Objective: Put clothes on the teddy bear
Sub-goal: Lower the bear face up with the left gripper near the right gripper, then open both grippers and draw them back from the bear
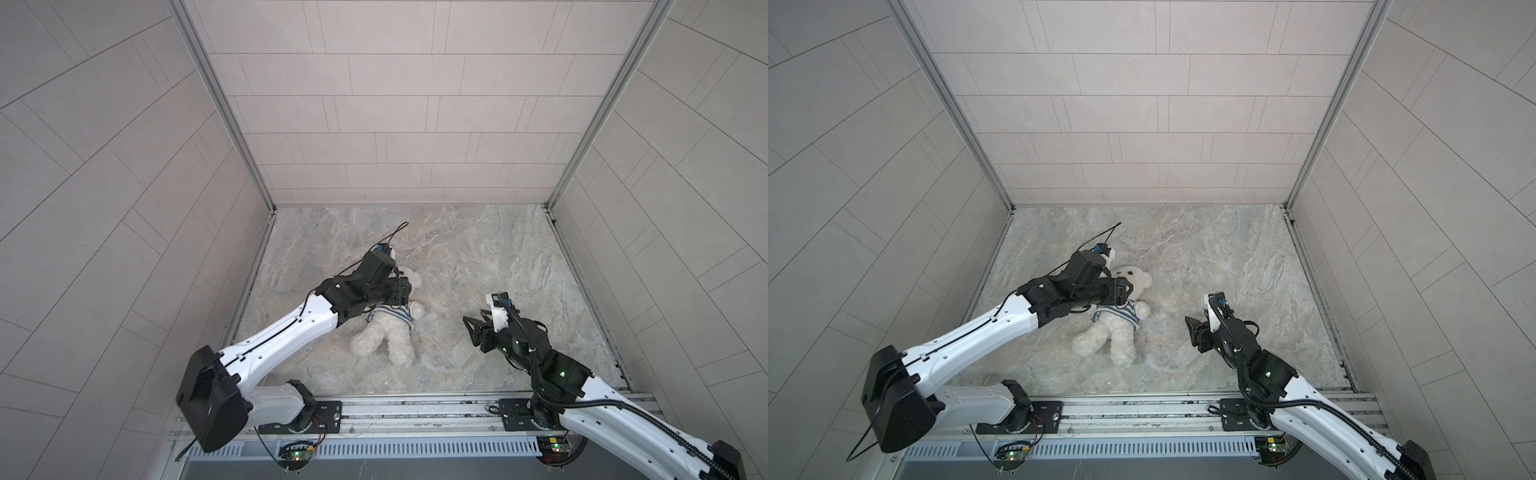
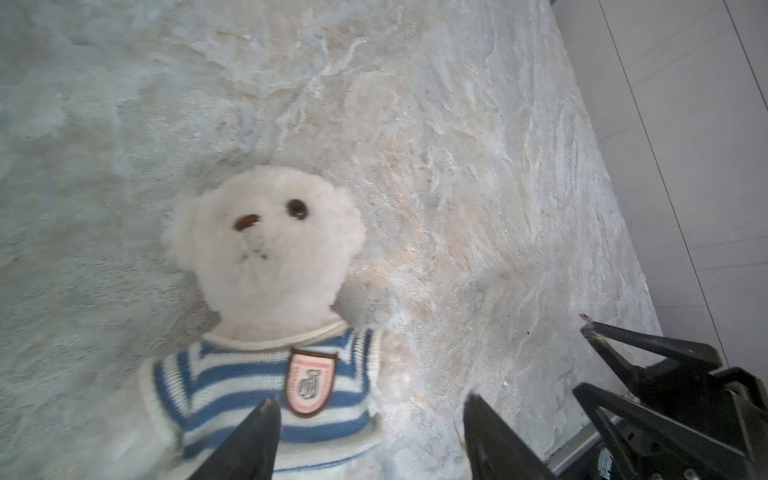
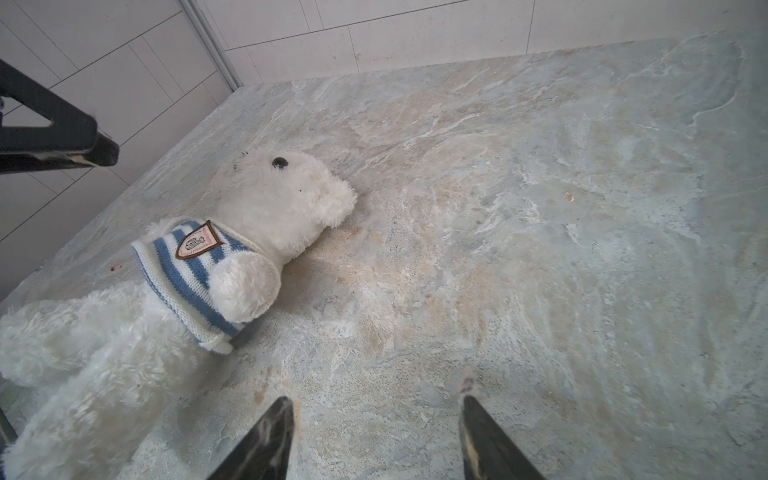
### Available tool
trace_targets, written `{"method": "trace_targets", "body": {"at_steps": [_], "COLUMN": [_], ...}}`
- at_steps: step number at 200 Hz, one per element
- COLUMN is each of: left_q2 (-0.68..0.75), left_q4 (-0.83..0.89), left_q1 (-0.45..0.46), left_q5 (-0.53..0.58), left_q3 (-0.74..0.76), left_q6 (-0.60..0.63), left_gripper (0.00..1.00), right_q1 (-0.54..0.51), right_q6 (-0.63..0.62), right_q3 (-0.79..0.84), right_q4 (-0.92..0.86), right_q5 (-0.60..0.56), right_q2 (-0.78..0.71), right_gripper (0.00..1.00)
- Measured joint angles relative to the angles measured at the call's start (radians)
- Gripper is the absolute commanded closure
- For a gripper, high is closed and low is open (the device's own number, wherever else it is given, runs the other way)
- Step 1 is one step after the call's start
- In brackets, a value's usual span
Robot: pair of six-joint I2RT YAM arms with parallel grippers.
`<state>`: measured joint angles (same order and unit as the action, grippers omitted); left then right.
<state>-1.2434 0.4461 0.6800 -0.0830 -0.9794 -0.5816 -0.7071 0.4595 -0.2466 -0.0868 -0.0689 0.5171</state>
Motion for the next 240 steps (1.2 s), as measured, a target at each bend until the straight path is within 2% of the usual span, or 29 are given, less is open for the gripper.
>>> {"method": "trace_targets", "body": {"at_steps": [18, 40, 43, 46, 52, 56, 92, 138, 186, 211, 240], "left_q2": [0.033, 0.06, 0.066, 0.071, 0.082, 0.089, 0.171, 0.275, 0.278, 0.285, 0.35], "left_q4": [0.014, 0.027, 0.027, 0.027, 0.026, 0.024, -0.006, -0.052, -0.213, -0.278, -0.326], "left_q1": [-0.079, -0.133, -0.138, -0.142, -0.151, -0.155, -0.219, -0.299, -0.32, -0.325, -0.325], "left_q5": [0.001, 0.015, 0.019, 0.022, 0.028, 0.035, 0.142, 0.432, 0.692, 0.755, 0.747], "left_q3": [0.051, 0.071, 0.074, 0.076, 0.081, 0.085, 0.156, 0.236, 0.338, 0.39, 0.425], "left_q6": [0.018, 0.055, 0.058, 0.066, 0.077, 0.081, 0.146, 0.154, 0.205, 0.243, 0.266], "left_gripper": [0.19, 0.09, 0.07, 0.05, 0.01, 0.0, 0.0, 0.0, 0.0, 0.0, 0.0], "right_q1": [0.011, 0.048, 0.055, 0.066, 0.084, 0.099, 0.239, 0.422, 0.589, 0.668, 0.738], "right_q6": [0.0, 0.0, 0.0, 0.0, 0.004, 0.001, -0.016, -0.088, -0.185, -0.209, -0.216], "right_q3": [-0.003, -0.004, -0.004, -0.005, -0.007, -0.008, -0.023, -0.056, -0.058, -0.062, -0.084], "right_q4": [-0.001, -0.012, -0.014, -0.018, -0.023, -0.027, -0.042, -0.001, 0.137, 0.195, 0.227], "right_q5": [0.0, -0.003, -0.003, -0.004, -0.006, -0.006, -0.01, -0.043, -0.051, -0.022, 0.022], "right_q2": [0.002, 0.0, 0.0, -0.001, -0.002, -0.002, -0.014, 0.001, 0.147, 0.214, 0.256], "right_gripper": [0.33, 0.3, 0.26, 0.16, 0.04, 0.01, 0.01, 0.01, 0.01, 0.0, 0.01]}}
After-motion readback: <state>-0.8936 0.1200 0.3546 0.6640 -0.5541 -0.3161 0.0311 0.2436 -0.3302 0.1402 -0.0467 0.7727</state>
